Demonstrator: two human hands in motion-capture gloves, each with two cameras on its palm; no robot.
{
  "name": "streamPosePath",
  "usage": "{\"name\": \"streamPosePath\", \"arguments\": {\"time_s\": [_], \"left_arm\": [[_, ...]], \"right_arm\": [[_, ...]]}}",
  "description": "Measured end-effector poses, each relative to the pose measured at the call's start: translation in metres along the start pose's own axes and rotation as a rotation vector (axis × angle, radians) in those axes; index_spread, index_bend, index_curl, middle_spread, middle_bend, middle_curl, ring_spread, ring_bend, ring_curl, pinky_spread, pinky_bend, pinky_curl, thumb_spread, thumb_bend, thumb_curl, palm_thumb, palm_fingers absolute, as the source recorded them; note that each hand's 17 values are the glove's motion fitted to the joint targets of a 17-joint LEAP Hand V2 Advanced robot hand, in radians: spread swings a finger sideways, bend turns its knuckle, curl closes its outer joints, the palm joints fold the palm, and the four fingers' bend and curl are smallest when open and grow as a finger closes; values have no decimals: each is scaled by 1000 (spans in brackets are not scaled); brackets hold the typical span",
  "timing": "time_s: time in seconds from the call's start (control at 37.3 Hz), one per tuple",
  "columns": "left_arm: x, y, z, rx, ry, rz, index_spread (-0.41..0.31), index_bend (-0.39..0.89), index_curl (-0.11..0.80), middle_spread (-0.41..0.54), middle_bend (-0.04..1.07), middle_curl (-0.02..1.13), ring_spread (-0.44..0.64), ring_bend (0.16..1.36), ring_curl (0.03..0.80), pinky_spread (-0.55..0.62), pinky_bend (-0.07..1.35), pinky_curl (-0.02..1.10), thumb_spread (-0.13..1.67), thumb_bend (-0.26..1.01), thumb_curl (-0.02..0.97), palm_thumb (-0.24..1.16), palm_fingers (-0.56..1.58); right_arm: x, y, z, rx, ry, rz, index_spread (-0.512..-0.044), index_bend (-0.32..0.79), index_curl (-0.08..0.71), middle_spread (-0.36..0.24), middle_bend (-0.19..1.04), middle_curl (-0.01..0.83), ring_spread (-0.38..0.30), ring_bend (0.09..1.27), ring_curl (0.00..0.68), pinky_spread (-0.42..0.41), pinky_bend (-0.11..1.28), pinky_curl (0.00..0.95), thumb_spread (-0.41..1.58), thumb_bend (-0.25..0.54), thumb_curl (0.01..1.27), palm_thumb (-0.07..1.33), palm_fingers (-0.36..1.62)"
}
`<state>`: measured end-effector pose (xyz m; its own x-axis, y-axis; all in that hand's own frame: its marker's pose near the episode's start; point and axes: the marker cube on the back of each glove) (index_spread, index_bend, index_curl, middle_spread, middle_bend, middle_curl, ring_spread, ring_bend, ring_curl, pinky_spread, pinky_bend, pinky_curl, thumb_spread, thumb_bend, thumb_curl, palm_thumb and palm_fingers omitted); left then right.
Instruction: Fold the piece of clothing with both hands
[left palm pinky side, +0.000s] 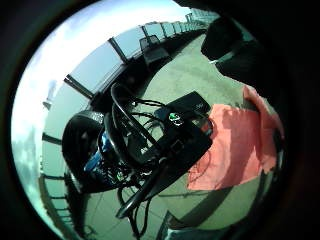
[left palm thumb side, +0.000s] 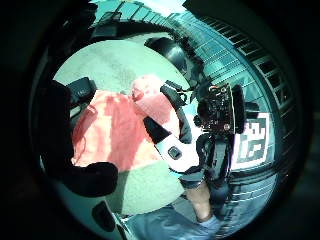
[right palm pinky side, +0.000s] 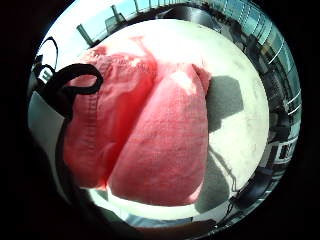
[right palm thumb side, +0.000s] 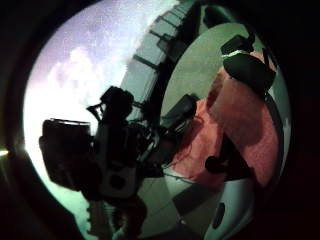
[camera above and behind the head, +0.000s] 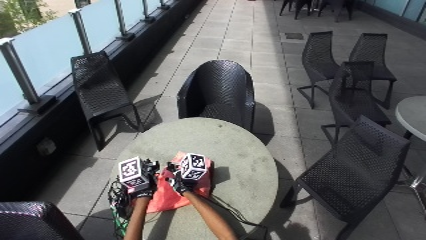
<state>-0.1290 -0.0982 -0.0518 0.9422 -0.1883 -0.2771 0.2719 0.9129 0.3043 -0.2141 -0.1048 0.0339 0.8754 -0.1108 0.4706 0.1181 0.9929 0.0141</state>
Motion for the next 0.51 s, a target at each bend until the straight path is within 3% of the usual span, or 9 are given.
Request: {"name": "streamPosePath", "arguments": {"time_s": [0.11,0.27,0.43,0.51], "left_arm": [[-14,-2,20,-12,0,-10,-89,107,264,-45,202,392,81,598,348,273,342,419,1596,143,197,383,494],[-14,8,15,-24,-5,1,-89,105,258,-36,195,396,85,593,346,270,346,418,1598,171,211,413,483],[-17,1,29,-8,1,4,-83,105,251,-33,192,396,84,598,345,275,347,416,1599,197,222,438,478],[-12,4,25,-6,6,21,-83,107,250,-32,193,397,84,601,345,277,345,414,1599,205,226,439,477]], "right_arm": [[-34,30,11,-123,26,-30,-355,32,71,-211,571,508,-239,919,506,-293,725,444,611,-27,564,1054,1099],[-44,41,40,-195,85,-101,-350,28,70,-211,569,510,-240,917,507,-295,709,440,592,-26,588,1052,1105],[-18,37,28,-281,63,-217,-340,-8,54,-217,575,512,-241,912,506,-302,705,435,583,-40,603,1020,1076],[-3,37,9,-331,28,-246,-335,-40,34,-221,529,501,-241,868,500,-267,749,449,677,-75,581,908,925]]}}
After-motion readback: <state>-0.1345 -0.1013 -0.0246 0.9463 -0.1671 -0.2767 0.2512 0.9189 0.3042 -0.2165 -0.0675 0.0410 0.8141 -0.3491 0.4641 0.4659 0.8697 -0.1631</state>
